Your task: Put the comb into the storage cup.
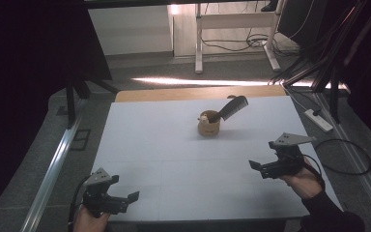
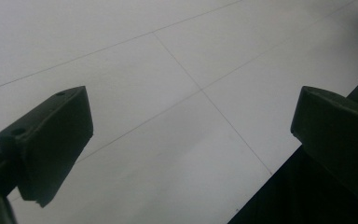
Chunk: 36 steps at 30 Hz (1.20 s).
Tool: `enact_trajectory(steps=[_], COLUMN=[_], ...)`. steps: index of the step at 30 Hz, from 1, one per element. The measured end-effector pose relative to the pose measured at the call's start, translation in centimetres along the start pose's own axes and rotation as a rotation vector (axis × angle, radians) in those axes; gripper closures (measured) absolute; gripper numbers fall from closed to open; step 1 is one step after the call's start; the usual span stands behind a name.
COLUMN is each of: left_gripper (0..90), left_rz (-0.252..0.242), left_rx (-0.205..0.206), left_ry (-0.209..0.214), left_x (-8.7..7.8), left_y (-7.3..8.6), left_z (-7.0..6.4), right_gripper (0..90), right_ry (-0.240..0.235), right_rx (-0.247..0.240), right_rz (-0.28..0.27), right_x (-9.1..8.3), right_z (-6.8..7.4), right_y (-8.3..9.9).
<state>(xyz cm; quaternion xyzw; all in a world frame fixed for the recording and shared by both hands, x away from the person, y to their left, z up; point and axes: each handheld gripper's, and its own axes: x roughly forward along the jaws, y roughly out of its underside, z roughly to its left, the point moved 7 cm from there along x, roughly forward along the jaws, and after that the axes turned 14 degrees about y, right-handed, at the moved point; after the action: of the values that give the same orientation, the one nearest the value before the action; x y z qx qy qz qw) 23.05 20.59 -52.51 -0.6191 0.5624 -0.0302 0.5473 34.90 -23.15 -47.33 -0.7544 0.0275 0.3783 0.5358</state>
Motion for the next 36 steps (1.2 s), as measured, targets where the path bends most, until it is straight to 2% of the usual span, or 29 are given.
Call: enact_trajectory(steps=[15, 24, 36], left_gripper=[0.0, 0.0, 0.0], left_rz=[-0.006, -0.009, -0.007], left_rx=[0.009, 0.015, 0.025], left_ry=[0.005, 0.010, 0.017], left_x=[-0.1, -0.1, -0.1], left_y=[0.0, 0.0, 0.0], left_z=[-0.1, -0.2, -0.3], right_gripper=[0.0, 0.0, 0.0], right_ry=[0.039, 0.064, 0.120], right_rx=[-0.007, 0.011, 0.040], right_rz=[0.012, 0.019, 0.052], right_x=[-1.6, -2.4, -3.9], right_z=[-0.7, -1.1, -2.1], right_y=[2.1, 3.3, 5.8])
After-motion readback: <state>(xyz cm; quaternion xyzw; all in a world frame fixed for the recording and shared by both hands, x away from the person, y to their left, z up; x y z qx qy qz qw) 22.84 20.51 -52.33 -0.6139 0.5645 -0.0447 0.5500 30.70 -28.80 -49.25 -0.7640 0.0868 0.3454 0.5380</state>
